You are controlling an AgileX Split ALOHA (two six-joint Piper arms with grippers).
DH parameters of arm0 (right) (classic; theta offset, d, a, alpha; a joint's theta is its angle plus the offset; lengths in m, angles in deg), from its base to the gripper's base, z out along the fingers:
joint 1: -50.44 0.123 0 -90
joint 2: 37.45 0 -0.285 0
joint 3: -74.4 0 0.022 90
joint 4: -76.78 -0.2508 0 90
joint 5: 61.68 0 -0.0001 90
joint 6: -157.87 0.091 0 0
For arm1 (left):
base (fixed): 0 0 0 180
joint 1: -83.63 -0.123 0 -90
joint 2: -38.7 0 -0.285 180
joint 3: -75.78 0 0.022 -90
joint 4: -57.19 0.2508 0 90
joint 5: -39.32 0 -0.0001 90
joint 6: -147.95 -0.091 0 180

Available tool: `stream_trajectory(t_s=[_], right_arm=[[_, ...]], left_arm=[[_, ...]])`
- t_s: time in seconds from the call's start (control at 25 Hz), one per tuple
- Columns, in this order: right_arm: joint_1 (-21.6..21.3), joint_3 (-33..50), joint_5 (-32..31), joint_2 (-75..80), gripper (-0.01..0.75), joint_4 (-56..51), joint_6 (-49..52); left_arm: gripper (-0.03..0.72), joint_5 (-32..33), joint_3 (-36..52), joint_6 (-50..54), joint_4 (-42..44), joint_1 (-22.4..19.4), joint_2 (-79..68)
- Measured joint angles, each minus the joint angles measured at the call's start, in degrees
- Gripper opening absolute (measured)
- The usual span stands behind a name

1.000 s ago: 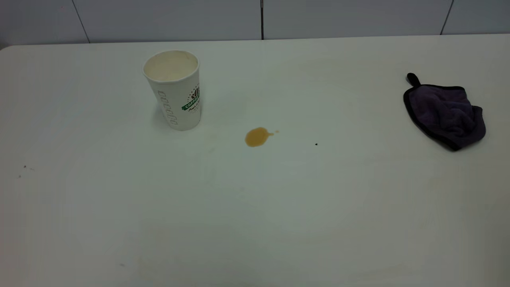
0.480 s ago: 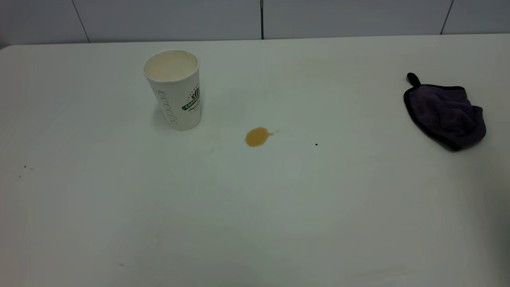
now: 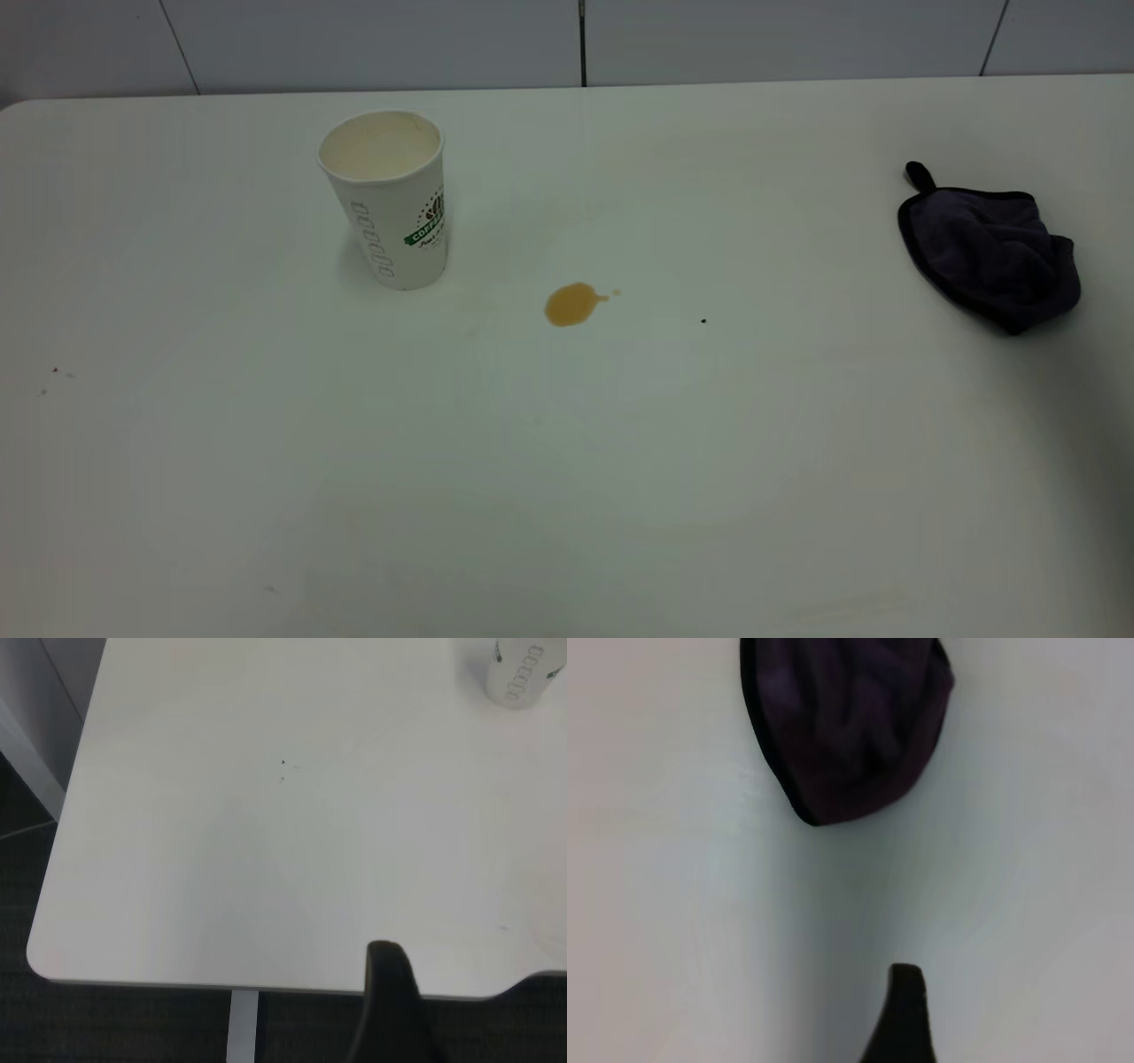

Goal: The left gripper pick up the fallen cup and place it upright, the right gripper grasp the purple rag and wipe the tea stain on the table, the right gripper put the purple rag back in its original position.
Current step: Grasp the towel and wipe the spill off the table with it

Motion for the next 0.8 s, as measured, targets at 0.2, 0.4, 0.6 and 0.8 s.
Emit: stream_trajectory(t_s=[0.2,0.4,0.6,0.8], right_arm=[[0.0,-9.5,1.7,14.1,0.728,-2.6,-2.0],[0.0,-14.5,3.1,22.9,0.728,-3.5,-3.6],[0.0,-17.5,7.5,29.8,0.728,-3.6,-3.7],[0.0,-21.8,9.5,35.1,0.725,-3.8,-3.4]], left_arm=[[0.524,0.0,0.0,0.0,0.0,0.0,0.0],[0.524,0.0,0.0,0.1,0.0,0.0,0.0],[0.524,0.0,0.0,0.1,0.0,0.0,0.0],[0.524,0.0,0.0,0.1,0.0,0.0,0.0]])
